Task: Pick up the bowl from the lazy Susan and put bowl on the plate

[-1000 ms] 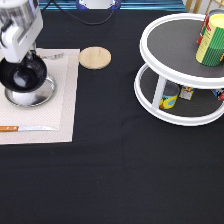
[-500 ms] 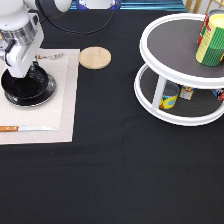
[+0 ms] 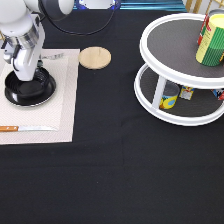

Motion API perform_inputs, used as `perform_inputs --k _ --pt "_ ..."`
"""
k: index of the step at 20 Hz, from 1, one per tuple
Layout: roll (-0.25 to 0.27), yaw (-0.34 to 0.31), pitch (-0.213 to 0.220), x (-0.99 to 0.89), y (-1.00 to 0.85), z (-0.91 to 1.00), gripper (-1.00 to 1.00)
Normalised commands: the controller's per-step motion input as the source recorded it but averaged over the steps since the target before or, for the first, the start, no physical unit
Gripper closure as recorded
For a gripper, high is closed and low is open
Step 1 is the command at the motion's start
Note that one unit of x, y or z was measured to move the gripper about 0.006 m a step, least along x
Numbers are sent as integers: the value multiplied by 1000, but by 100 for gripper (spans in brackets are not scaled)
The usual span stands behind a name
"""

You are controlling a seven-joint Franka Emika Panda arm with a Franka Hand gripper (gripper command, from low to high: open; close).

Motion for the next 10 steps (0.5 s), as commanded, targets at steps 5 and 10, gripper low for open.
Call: perform_inputs --k 5,10 --pt "-2 60 139 310 10 892 -100" --pt "-78 5 24 149 29 1000 -100"
